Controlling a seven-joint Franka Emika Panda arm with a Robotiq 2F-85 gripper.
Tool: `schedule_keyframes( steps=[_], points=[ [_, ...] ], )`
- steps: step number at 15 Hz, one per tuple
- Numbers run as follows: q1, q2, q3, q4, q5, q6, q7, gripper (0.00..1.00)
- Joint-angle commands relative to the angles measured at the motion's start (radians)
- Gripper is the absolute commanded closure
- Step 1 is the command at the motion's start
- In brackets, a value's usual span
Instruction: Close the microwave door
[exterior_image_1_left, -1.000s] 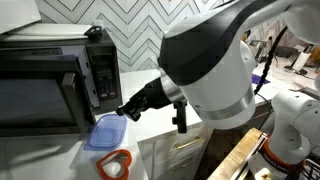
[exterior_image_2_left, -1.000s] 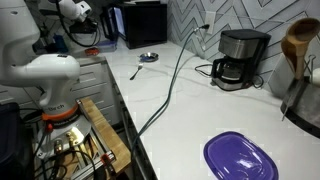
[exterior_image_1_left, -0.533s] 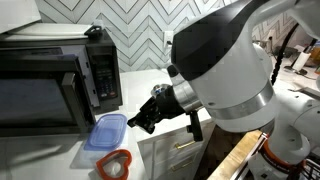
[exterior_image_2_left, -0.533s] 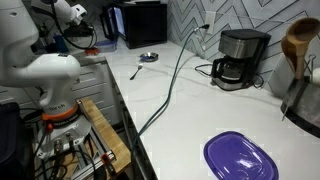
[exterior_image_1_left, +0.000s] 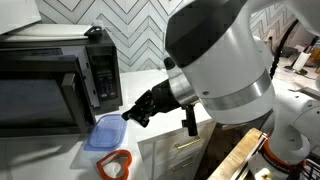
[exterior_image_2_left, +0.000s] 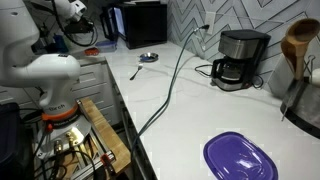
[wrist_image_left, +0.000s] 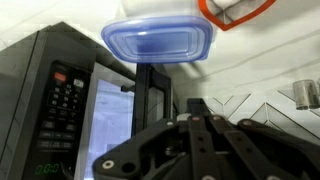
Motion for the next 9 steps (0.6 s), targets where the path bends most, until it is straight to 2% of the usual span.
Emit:
schedule_keyframes(
  steps=[1,4,9],
  points=[
    [0.012,0.095,-0.015,0.144,0.052,0.037,-0.124,1.00],
    [0.003,0.169,-0.010,0.256,0.109,0.021,-0.203,1.00],
    [-0.031,0.277,0.006,0.452,0.120,0.046,-0.240,1.00]
  ],
)
